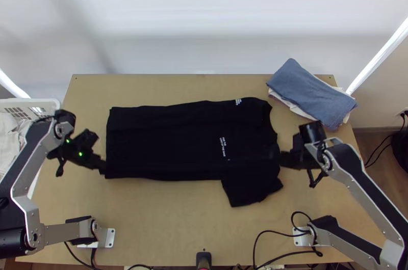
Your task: Fold the t-shirt
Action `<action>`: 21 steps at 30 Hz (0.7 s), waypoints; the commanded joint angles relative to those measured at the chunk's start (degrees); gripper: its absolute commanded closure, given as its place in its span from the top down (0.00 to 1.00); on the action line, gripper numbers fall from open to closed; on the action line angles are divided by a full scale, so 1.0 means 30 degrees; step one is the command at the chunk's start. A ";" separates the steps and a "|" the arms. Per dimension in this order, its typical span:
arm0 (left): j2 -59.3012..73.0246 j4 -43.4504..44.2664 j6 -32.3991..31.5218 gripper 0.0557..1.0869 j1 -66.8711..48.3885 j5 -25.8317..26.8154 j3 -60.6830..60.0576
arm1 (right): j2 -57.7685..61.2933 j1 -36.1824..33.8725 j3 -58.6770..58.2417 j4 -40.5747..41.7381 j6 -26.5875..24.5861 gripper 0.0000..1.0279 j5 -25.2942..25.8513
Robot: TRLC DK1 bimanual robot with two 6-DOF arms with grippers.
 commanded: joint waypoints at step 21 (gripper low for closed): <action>0.5220 0.1949 -0.5897 0.04 0.0393 0.0412 0.9016 | 0.8092 -0.0663 0.9695 0.1304 -0.0215 0.03 0.0320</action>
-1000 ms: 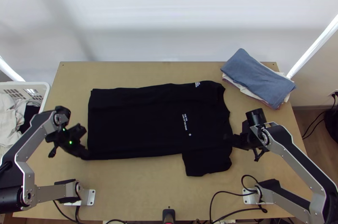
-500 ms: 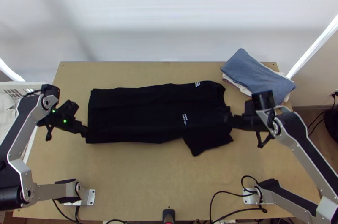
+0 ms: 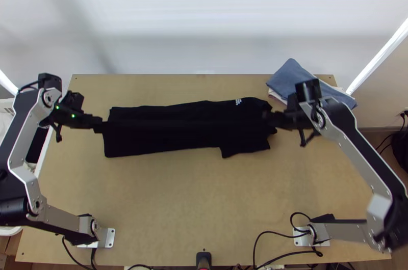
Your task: Fold the t-shirt
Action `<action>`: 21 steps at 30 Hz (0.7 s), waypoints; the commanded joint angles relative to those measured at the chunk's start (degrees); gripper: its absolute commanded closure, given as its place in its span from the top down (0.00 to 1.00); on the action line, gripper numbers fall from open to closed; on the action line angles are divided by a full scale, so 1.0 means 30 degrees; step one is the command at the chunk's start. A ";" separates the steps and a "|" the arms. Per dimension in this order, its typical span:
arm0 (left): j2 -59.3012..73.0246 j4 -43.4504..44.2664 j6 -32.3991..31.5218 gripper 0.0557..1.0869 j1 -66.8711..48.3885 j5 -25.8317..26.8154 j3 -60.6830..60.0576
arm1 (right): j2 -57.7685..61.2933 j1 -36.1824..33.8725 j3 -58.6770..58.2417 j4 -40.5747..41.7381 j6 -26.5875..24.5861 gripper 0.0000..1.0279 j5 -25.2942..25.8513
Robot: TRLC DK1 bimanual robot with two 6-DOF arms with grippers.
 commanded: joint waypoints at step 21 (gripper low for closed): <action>0.6510 0.1021 -0.2745 0.04 -0.0411 -0.0421 0.5030 | 0.9820 -0.0774 0.8377 0.1083 -0.0142 0.03 0.1624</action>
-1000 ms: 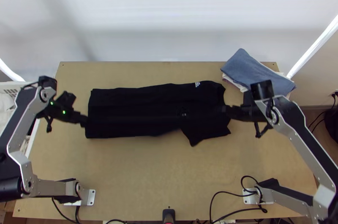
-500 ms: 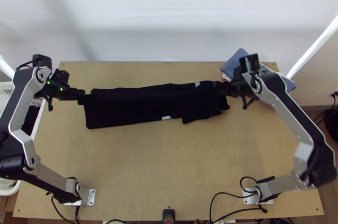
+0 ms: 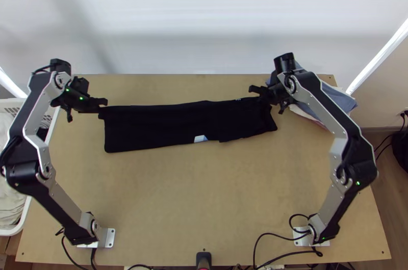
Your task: Fold the t-shirt
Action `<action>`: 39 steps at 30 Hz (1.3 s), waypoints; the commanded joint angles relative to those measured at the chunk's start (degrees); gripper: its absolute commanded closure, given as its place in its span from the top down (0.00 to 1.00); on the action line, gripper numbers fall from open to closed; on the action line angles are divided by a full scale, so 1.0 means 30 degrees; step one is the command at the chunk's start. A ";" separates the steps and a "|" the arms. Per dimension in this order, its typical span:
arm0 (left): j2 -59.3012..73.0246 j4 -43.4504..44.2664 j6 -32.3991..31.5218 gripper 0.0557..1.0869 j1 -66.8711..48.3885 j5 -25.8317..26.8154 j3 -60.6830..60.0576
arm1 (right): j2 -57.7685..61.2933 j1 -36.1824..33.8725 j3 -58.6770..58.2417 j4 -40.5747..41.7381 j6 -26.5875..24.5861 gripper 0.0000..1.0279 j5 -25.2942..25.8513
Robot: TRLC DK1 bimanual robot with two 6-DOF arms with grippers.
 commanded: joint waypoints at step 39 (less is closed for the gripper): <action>-0.0491 -0.0462 0.2583 0.95 0.4121 0.8089 -0.2365 | -0.5557 -0.0901 0.3553 -0.0575 0.3469 0.95 -0.3057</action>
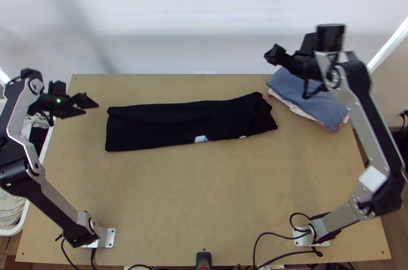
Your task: Fold the t-shirt
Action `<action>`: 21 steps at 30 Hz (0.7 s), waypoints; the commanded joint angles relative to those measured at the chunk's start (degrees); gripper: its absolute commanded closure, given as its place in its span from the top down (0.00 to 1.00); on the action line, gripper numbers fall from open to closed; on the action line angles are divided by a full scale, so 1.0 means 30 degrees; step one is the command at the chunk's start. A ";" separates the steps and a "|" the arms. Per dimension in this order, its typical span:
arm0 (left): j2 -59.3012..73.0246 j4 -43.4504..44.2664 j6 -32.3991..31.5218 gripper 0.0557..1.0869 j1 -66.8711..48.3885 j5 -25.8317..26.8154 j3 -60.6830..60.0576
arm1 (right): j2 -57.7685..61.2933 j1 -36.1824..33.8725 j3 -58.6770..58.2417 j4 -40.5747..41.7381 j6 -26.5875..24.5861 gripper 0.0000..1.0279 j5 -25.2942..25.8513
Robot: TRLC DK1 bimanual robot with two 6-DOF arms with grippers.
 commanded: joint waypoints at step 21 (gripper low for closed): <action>0.0975 0.5573 0.0098 0.95 -0.3343 0.0240 -0.6844 | -0.0401 -0.0875 0.4032 -0.1783 0.4769 0.95 -0.5293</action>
